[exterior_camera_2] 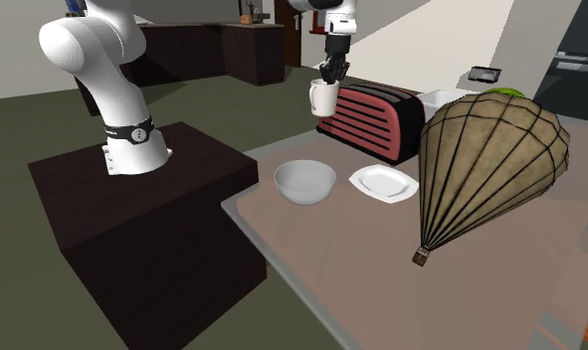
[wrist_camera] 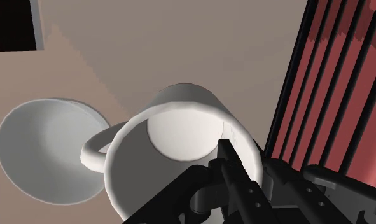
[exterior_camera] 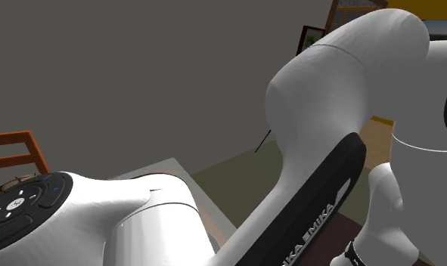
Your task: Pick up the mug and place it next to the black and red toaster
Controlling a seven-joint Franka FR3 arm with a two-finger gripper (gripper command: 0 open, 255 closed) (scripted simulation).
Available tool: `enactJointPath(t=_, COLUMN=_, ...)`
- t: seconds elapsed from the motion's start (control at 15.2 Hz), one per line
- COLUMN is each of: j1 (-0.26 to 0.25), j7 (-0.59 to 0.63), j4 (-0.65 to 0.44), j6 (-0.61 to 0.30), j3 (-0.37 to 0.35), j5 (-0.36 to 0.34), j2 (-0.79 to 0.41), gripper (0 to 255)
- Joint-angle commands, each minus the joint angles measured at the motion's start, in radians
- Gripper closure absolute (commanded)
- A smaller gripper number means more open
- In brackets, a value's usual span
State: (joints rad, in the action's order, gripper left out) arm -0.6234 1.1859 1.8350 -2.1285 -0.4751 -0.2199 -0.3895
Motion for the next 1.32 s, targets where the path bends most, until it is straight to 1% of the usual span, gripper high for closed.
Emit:
enactJointPath(t=0.0, j1=-0.003, j7=0.005, j4=0.006, j6=-0.022, j3=0.005, j5=-0.01, j2=-0.016, gripper=255)
enactJointPath(t=1.25, j1=-0.044, j7=0.065, j4=0.043, j6=-0.207, j3=0.062, j5=-0.103, j2=-0.178, gripper=255)
